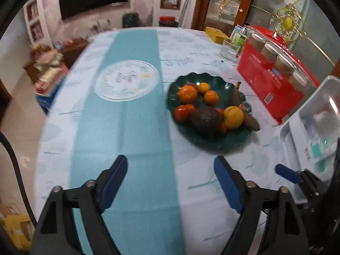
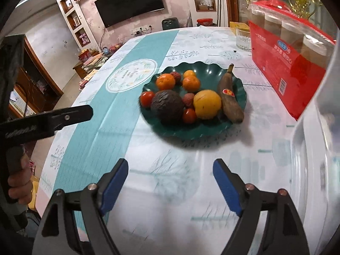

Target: Organize fruits

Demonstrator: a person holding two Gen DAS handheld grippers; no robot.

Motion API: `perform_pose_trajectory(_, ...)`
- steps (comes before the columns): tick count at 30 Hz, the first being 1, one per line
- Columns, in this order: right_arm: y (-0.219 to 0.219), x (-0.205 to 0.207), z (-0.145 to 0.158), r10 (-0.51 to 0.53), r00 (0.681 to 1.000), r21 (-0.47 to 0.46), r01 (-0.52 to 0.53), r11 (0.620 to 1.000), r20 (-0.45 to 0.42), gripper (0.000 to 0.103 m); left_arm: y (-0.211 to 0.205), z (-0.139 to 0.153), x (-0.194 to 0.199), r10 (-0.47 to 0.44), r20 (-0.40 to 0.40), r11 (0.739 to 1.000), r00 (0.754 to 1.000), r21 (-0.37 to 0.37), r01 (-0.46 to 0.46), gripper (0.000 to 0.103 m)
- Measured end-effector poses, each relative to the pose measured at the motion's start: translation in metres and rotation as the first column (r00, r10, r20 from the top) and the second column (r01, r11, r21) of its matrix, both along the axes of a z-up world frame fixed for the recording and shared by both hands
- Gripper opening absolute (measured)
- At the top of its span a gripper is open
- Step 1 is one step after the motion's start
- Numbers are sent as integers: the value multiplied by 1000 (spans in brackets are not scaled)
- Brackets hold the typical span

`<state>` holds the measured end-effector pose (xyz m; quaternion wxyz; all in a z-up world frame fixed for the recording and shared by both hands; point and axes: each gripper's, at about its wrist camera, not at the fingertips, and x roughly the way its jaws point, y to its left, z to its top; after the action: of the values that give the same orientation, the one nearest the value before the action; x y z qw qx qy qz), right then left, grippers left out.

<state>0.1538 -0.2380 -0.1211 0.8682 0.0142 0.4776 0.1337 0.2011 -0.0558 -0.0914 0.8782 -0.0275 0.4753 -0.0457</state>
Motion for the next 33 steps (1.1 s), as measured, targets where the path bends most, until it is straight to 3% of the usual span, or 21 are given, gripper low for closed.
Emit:
perform_pose_trajectory(4, 16, -36, 6, -6, 1000, -21, 6, 1000, -10, 86, 17, 18, -48, 16, 101, 1000, 995, -6, -16, 90)
perform_pose_trajectory(8, 28, -71, 8, -50, 998, 51, 52, 997, -48, 86, 39, 25, -88, 83, 149, 997, 985, -1, -84, 90)
perform_pose_trajectory(11, 32, -94, 4, -105, 990, 87, 113, 990, -92, 86, 52, 26, -114, 67, 168, 997, 983, 18, -72, 90)
perform_pose_trajectory(14, 37, -115, 4, -147, 982, 87, 157, 984, -116, 86, 58, 27, -135, 40, 159, 998, 986, 41, -47, 90)
perform_pose_trajectory(18, 42, -136, 17, -143, 982, 117, 157, 981, -123, 86, 63, 30, -154, 26, 105, 999, 994, -23, -24, 90)
perform_pose_trajectory(22, 46, -146, 38, -130, 985, 71, 138, 988, -111, 86, 58, 53, -168, 46, 138, 999, 989, -28, -43, 91)
perform_pose_trajectory(25, 49, -154, 59, -106, 990, 38, 110, 993, -98, 86, 50, 75, -175, 44, 175, 999, 984, -16, -42, 102)
perform_pose_trajectory(29, 53, -162, 85, -53, 994, 52, 58, 997, -101, 86, 43, 106, -185, 50, 224, 999, 973, -5, -50, 102)
perform_pose_trajectory(33, 59, -169, 111, -33, 999, 1, 33, 999, -42, 86, 43, 121, -188, 90, 218, 996, 972, 5, -93, 102)
